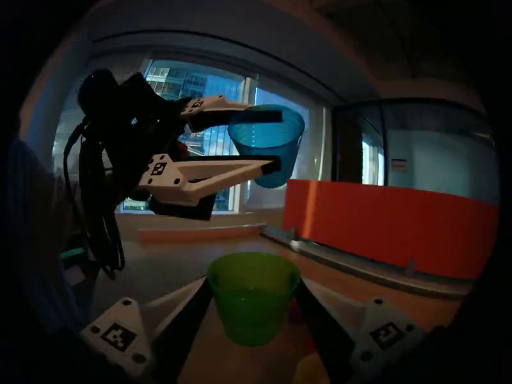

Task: Pour water

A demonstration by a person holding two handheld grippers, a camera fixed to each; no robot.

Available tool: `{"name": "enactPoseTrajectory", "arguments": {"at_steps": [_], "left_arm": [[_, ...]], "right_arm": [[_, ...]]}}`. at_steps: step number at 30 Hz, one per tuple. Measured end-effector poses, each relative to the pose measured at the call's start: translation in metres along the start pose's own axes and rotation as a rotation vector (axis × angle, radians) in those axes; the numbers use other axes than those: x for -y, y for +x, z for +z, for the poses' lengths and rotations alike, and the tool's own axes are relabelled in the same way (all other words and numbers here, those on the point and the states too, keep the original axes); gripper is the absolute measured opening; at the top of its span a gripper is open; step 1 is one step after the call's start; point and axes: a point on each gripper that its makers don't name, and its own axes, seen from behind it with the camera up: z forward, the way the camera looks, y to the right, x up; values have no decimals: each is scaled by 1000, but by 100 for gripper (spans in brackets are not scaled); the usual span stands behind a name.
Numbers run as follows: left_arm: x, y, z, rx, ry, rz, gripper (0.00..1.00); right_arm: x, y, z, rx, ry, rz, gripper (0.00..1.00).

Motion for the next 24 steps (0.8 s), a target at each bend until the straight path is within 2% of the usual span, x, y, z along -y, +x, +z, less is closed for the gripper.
{"name": "enactPoseTrajectory", "arguments": {"at_steps": [6, 12, 20, 24], "left_arm": [[1, -15, -2, 9, 19, -197, 87], [4, -29, -4, 12, 25, -433, 87], [0, -61, -2, 71, 17, -730, 87], [-3, -66, -1, 71, 1, -812, 87]], "right_arm": [[-2, 4, -4, -9, -10, -3, 90], [-4, 11, -6, -22, -16, 7, 90], [-7, 12, -8, -21, -25, 6, 90], [-6, 14, -9, -20, -24, 7, 90]]}}
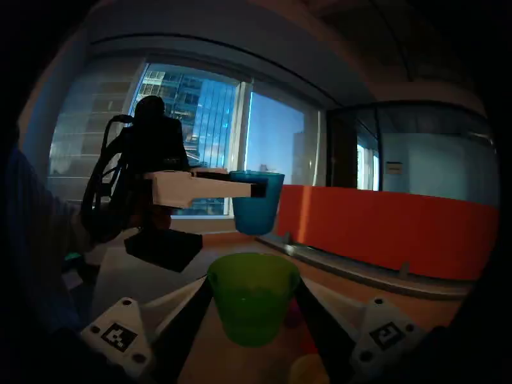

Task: Pour water

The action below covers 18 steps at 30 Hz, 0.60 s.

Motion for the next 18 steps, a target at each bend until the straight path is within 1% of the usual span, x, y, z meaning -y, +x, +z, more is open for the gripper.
{"name": "enactPoseTrajectory", "arguments": {"at_steps": [3, 10, 14, 18], "left_arm": [[0, -3, -1, 1, -5, -13, 87], [0, -17, -4, 25, -5, -38, 87], [3, -33, -7, 53, -1, -63, 87], [7, -52, -10, 86, 7, -74, 87]], "right_arm": [[0, 1, -1, 1, 2, 4, 90], [-4, 2, -6, 11, -3, 18, 90], [-7, -1, -12, 28, -6, 22, 90], [-12, -7, -19, 52, -11, 21, 90]]}}
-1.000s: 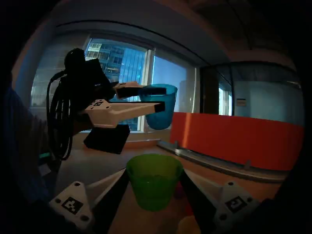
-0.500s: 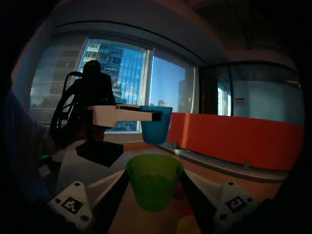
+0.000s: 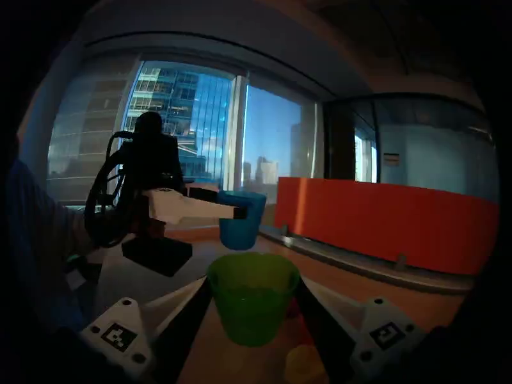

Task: Pour water

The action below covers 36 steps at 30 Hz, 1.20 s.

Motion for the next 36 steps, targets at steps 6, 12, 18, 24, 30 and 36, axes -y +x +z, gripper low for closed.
{"name": "enactPoseTrajectory", "arguments": {"at_steps": [6, 12, 18, 24, 30, 36], "left_arm": [[10, -28, -5, 45, 20, -19, 87], [15, -51, -11, 75, 26, -46, 87], [12, -72, -13, 115, 13, -48, 87], [5, -94, -12, 172, -12, -32, 87], [-2, -119, -10, 243, -43, -15, 87], [-6, -146, -8, 330, -71, 2, 87]], "right_arm": [[-12, -9, -14, 26, -24, 12, 90], [-22, -15, -27, 43, -42, 26, 90], [-19, -22, -32, 70, -30, 29, 90], [-14, -36, -32, 117, -6, 18, 90], [-7, -57, -30, 192, 36, 14, 91], [-2, -78, -28, 262, 72, 14, 91]]}}
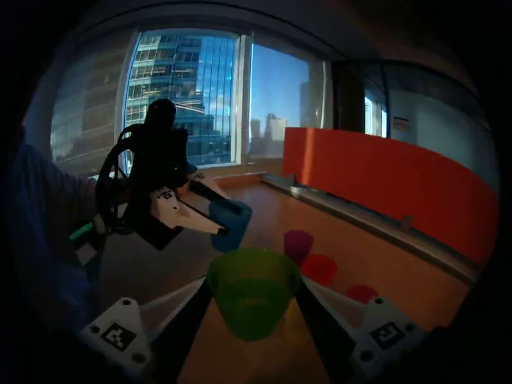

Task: Pour water

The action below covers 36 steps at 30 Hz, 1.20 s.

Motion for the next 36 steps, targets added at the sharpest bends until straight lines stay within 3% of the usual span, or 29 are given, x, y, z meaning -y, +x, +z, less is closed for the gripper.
{"name": "enactPoseTrajectory", "arguments": {"at_steps": [14, 24, 36], "left_arm": [[-9, -42, 17, 156, -57, 96, 88], [-10, -61, 28, 213, -89, 106, 88], [-10, -76, 41, 242, -110, 98, 88]], "right_arm": [[4, -33, 11, 137, 68, -11, 91], [10, -58, 17, 219, 98, -51, 91], [8, -69, 23, 251, 101, -56, 91]]}}
